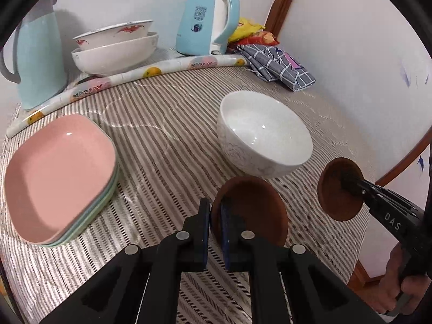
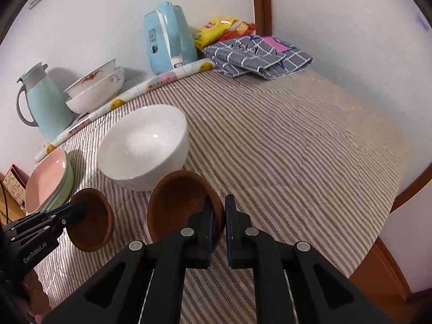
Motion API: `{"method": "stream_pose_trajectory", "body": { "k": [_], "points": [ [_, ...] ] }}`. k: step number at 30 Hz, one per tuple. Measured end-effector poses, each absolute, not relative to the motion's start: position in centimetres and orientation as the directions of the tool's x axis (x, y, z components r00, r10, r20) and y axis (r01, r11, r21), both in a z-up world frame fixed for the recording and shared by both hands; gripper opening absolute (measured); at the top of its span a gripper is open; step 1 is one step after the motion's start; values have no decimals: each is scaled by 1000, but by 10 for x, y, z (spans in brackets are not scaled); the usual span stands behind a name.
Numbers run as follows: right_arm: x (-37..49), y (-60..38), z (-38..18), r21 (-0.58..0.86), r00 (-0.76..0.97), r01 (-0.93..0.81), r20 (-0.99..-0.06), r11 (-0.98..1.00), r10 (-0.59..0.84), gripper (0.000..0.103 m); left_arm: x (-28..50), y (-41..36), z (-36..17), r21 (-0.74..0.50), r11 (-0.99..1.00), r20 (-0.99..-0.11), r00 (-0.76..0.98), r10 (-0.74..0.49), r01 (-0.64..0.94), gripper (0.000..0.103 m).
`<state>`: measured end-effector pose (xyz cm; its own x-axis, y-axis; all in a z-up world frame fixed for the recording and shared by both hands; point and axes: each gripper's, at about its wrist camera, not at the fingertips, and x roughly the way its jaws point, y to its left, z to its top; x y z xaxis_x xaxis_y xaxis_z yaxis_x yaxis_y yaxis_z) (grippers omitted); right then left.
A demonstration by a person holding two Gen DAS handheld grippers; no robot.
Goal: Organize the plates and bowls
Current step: 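Lift the brown clay bowl with the right gripper and lower it into the white bowl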
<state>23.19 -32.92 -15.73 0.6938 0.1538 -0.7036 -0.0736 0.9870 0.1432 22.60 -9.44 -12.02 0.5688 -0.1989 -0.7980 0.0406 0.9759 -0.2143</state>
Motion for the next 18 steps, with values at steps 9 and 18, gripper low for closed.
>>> {"method": "stream_pose_trajectory", "body": {
  "k": [9,18],
  "points": [
    [231,-321,-132,158,713,-87,-680,984,172,8,225,-80,-101,-221,975,-775,603,-192,27,8],
    [239,-304,-110,156,735,-106,-653,982,183,8,228,-66,-82,-220,975,-754,631,-183,20,8]
  ]
}}
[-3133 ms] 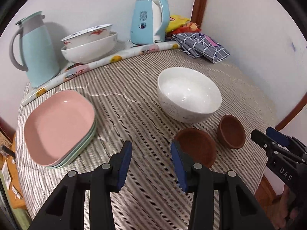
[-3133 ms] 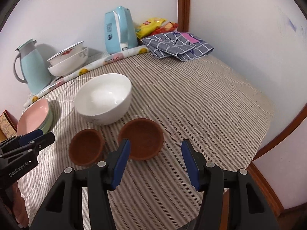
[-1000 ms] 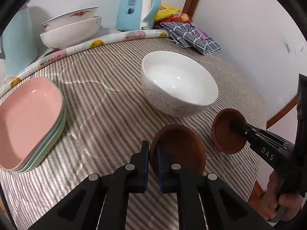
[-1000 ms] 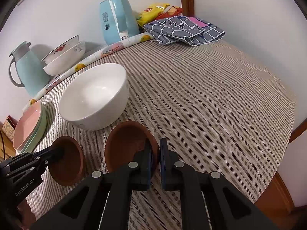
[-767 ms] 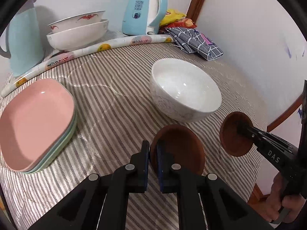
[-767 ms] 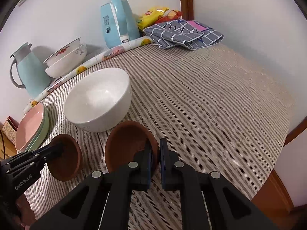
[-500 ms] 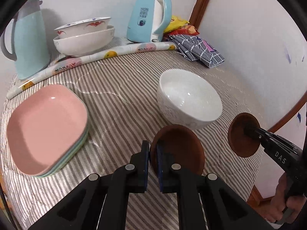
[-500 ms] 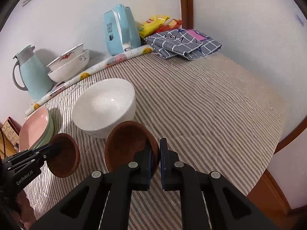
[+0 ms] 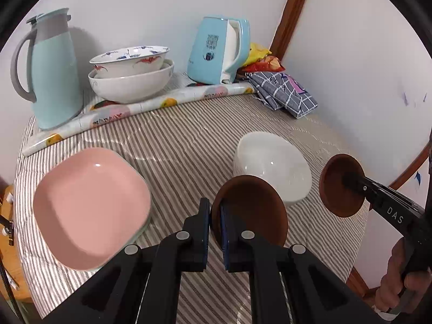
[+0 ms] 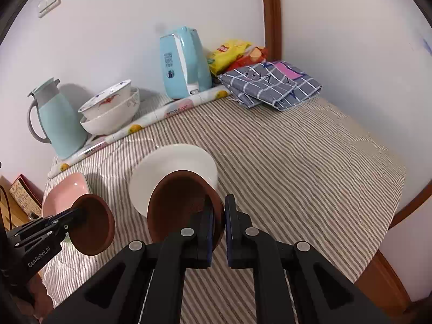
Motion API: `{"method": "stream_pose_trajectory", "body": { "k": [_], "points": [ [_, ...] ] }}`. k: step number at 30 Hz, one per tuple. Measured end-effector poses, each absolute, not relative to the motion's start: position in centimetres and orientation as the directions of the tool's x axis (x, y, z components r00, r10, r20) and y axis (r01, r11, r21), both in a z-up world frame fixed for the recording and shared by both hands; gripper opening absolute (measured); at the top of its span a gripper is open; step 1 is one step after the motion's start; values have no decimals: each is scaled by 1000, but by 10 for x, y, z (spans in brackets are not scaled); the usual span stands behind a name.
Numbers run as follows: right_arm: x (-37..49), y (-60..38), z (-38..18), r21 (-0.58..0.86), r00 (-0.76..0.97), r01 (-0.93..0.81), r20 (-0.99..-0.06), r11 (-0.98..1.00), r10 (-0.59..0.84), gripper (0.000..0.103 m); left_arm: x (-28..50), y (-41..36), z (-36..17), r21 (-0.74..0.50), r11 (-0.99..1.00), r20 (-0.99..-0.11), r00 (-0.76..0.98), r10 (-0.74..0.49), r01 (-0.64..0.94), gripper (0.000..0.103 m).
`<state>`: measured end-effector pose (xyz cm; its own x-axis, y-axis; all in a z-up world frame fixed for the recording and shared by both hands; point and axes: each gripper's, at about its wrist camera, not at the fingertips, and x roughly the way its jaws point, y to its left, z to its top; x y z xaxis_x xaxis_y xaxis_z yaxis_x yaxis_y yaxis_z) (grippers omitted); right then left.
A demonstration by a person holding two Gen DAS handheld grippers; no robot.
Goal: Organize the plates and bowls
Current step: 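Lift the brown clay bowl with the right gripper and lower it into the white bowl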
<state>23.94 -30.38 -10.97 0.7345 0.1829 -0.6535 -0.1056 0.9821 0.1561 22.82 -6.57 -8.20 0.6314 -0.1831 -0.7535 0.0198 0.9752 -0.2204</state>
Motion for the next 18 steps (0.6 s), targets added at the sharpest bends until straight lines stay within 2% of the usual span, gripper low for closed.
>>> {"method": "stream_pose_trajectory", "body": {
  "k": [18],
  "points": [
    [281,-268,-114,131,705,-129,-685,983,184,8,253,-31,-70,-223,974,-739,656,-153,-24,8]
  ]
}}
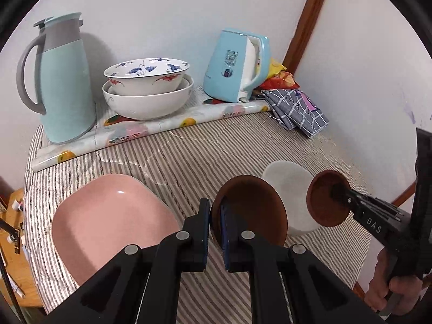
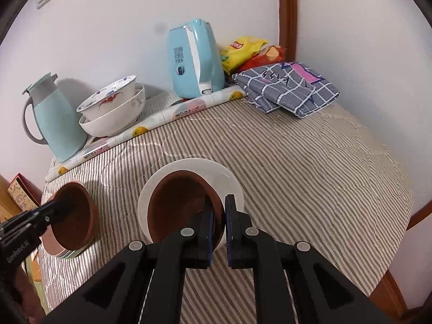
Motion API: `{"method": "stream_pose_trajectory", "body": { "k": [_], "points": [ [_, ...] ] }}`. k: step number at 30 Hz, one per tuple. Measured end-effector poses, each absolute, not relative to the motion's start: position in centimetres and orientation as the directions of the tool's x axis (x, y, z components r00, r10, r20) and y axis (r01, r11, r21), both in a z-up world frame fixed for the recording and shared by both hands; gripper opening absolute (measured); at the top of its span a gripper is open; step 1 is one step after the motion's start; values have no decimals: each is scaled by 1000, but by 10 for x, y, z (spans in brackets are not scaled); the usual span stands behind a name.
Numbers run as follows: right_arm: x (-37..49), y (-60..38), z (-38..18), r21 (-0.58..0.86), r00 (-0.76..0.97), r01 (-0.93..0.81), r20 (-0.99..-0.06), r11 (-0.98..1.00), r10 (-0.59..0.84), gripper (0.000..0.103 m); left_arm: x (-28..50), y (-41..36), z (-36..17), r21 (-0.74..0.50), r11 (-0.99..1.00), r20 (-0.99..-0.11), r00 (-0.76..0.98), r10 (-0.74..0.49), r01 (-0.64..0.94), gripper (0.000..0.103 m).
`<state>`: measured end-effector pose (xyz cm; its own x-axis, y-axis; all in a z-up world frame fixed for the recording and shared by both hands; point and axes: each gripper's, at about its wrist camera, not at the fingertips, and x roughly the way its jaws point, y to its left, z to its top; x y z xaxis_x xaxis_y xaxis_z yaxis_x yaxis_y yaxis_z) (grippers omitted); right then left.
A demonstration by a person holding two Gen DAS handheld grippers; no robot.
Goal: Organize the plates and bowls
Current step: 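Lift the brown clay bowl with the right gripper and lower it into the white bowl, then open the right gripper to release the brown bowl inside the white bowl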
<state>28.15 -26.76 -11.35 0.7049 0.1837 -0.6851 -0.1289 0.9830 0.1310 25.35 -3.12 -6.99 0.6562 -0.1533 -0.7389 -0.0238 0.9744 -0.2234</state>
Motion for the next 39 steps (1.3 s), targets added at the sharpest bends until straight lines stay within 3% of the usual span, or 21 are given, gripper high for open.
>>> {"method": "stream_pose_trajectory", "body": {
  "k": [39],
  "points": [
    [343,-239,-165,124,565,-153,-803,980,190,8,311,-14,-86,-220,974,-753,643,-141,-45,8]
  ]
}}
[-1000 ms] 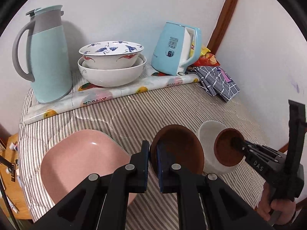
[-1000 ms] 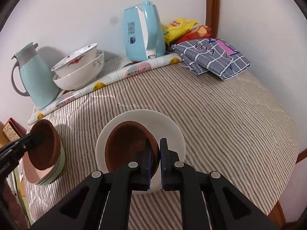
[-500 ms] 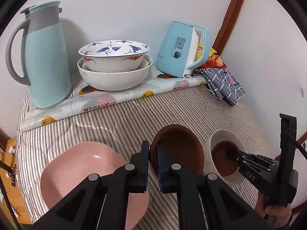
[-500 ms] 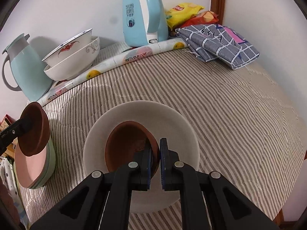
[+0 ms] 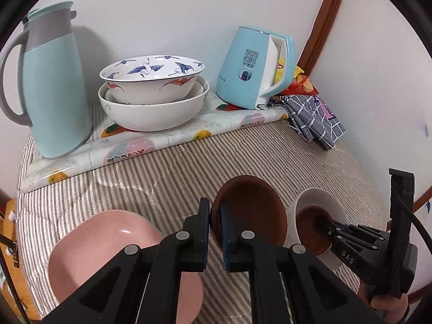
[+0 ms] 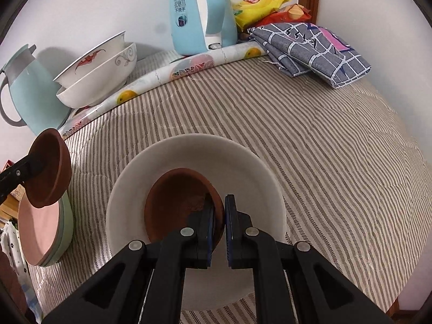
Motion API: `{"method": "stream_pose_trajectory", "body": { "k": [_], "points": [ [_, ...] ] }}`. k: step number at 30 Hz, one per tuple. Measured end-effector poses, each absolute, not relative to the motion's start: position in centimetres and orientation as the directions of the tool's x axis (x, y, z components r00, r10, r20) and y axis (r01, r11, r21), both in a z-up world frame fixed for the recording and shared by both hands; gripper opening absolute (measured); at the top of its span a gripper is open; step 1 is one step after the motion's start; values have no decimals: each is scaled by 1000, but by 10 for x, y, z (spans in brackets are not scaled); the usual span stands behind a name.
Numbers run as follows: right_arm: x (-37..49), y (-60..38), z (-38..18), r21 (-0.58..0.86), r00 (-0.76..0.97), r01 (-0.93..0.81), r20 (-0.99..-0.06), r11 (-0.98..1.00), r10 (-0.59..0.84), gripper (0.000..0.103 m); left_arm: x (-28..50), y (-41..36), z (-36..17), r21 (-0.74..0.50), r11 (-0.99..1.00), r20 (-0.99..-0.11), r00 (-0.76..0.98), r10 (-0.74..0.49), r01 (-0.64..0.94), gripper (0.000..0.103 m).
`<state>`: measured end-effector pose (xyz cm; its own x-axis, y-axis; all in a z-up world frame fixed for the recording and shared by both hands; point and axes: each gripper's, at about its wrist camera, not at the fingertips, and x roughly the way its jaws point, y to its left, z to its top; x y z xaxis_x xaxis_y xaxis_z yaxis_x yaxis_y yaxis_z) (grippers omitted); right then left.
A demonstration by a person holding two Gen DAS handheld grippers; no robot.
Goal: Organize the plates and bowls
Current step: 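Open the right gripper to release the brown bowl inside the white bowl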
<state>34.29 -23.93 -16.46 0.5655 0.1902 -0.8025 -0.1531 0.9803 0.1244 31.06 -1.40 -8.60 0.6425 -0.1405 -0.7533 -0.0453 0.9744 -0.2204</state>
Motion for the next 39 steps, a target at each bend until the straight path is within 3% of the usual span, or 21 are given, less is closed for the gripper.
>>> {"method": "stream_pose_trajectory", "body": {
  "k": [18,25,39],
  "points": [
    [349,-231,-169,30,550,-179,-825,983,126,11,313,-13,-92,-237,970,-758,634,-153,-49,8],
    [344,-230,-165,35,559,-185,-818,982,135,28,310,-12,-90,-239,970,-758,634,-152,-54,8],
    [317,-253,-133,62,630,-145,-764,987,141,32,297,-39,-71,-217,976,-747,646,-158,-11,8]
  ]
}}
